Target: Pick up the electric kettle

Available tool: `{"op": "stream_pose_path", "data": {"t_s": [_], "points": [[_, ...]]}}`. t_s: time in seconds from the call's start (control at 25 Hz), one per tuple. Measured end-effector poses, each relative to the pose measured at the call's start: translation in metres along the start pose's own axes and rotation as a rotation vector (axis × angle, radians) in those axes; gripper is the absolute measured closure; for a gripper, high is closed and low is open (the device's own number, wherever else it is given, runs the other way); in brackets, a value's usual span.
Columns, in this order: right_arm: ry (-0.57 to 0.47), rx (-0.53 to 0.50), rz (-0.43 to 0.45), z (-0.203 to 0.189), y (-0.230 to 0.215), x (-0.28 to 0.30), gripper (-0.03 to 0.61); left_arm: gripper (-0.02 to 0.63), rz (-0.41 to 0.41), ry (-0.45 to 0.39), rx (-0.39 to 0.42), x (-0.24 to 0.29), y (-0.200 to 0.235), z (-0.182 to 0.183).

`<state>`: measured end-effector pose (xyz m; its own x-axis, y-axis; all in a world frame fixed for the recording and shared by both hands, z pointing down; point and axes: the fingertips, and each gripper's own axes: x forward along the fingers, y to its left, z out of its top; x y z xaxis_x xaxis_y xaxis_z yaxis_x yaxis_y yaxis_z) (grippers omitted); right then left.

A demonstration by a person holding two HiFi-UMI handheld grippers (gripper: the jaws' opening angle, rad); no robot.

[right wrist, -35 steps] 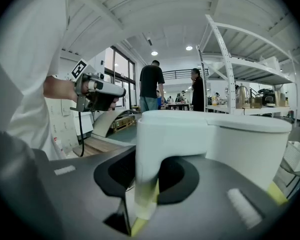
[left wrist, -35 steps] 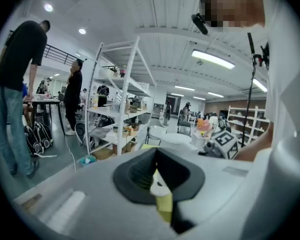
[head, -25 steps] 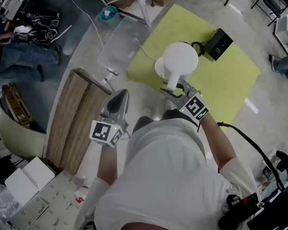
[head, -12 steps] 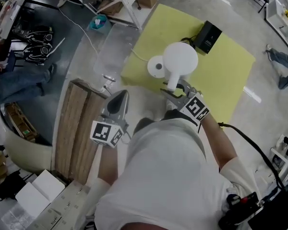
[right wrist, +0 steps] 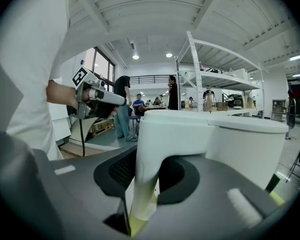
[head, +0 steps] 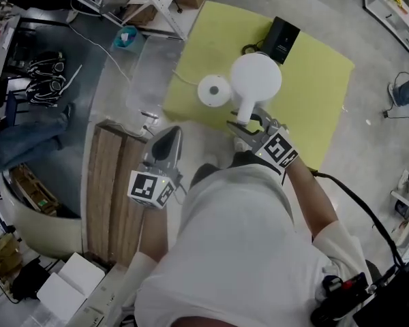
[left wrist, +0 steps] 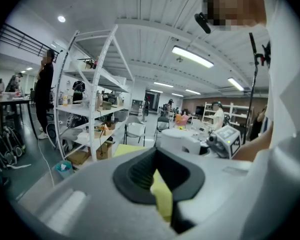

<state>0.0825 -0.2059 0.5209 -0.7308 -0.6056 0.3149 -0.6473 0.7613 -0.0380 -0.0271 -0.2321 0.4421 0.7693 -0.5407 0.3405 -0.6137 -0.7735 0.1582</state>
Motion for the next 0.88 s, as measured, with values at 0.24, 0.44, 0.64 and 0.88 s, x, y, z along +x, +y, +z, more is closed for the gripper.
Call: {"op": "stream_pose_path", "data": {"t_s": [0.24, 0.44, 0.64, 0.88], "points": [[0.006, 0.013, -0.051, -0.012, -0.008, -0.018, 0.480, 0.609, -0.056, 0.003, 0.019, 0.021, -0.013, -0.001], [0.013, 0.028, -0.100, -0.023, -0.015, -0.035, 0.480, 0.610, -0.101, 0.003, 0.033, 0.037, -0.023, -0.003], [0.017, 0.046, -0.147, -0.030, -0.025, -0.052, 0.480, 0.609, -0.149, 0.006, 0.038, 0.057, -0.036, -0.001], [0.020, 0.073, -0.197, -0.040, -0.038, -0.069, 0.479, 0.609, -0.204, 0.017, 0.062, 0.078, -0.049, 0.001]]}}
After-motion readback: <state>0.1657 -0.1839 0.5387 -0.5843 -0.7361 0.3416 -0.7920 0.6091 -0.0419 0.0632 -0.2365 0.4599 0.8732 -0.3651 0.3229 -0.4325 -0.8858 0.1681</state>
